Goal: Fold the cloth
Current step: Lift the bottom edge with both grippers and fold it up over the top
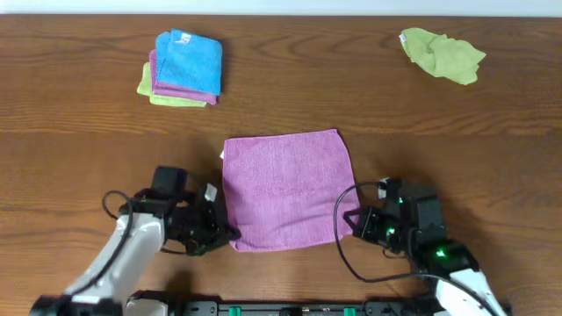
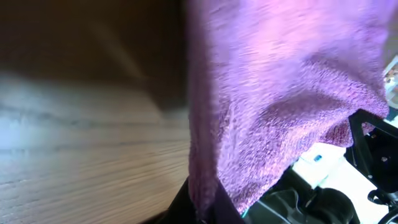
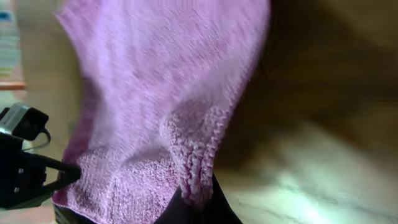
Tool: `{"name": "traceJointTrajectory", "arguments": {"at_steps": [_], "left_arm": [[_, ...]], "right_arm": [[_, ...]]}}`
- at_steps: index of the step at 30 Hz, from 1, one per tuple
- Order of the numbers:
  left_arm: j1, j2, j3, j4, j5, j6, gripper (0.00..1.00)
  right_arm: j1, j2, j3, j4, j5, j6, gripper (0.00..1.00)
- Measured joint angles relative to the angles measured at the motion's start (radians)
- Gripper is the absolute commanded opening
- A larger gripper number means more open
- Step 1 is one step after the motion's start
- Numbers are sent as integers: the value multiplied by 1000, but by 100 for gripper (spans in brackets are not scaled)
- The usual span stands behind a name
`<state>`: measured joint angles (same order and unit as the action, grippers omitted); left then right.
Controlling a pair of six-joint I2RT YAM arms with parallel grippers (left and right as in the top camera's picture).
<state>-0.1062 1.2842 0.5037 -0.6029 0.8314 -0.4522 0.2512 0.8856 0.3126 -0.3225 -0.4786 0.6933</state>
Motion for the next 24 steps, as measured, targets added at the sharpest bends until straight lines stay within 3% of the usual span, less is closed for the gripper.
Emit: {"name": "traceJointTrajectory", "arguments": {"at_steps": [11, 24], "left_arm": [[0, -76, 135, 67, -144, -101, 6], [-2, -33, 141, 283, -258, -205, 6]], "right_arm": [[0, 32, -1, 228, 53, 4, 1], [3, 313, 7, 542, 100, 7, 1]]}}
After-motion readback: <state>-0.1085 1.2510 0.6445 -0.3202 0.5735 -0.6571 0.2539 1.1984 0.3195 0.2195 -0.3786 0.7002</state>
